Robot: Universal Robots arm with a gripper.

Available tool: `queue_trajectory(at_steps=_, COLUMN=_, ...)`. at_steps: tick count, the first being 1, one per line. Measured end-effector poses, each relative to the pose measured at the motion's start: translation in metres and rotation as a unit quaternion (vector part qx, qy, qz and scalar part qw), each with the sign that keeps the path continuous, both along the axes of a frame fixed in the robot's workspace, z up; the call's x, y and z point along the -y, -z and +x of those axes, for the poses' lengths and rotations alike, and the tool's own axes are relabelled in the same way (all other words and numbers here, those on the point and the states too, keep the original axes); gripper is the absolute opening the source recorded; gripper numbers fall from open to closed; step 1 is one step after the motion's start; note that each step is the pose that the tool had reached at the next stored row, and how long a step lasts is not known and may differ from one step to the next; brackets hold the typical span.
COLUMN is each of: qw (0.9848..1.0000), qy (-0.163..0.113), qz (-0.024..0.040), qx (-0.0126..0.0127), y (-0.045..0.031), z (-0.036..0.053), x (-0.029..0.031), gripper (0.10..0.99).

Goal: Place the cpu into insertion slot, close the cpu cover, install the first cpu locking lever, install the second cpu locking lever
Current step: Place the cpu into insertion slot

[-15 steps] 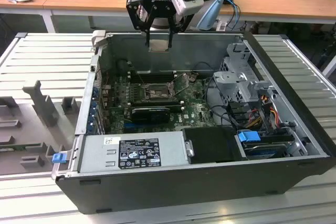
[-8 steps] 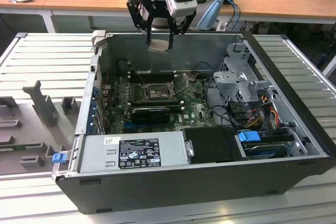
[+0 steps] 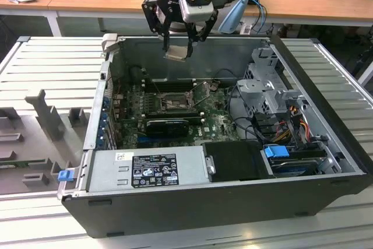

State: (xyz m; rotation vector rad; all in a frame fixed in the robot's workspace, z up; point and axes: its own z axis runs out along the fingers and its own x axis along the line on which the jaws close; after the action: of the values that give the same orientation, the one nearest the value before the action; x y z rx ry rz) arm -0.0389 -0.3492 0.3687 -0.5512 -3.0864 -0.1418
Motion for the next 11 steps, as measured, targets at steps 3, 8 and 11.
queue_trajectory(at_steps=3, qw=0.9996, qy=0.026, qz=-0.001, qx=-0.0001, y=0.001, z=0.0, x=0.0, gripper=0.529)
queue_trajectory(at_steps=8, qw=0.997, qy=0.077, qz=-0.0014, qx=-0.0001, y=0.0025, z=0.0, x=0.0, gripper=0.529)
queue_trajectory(at_steps=11, qw=0.9943, qy=0.107, qz=-0.0014, qx=-0.0002, y=0.0031, z=0.0, x=0.0, gripper=0.529)
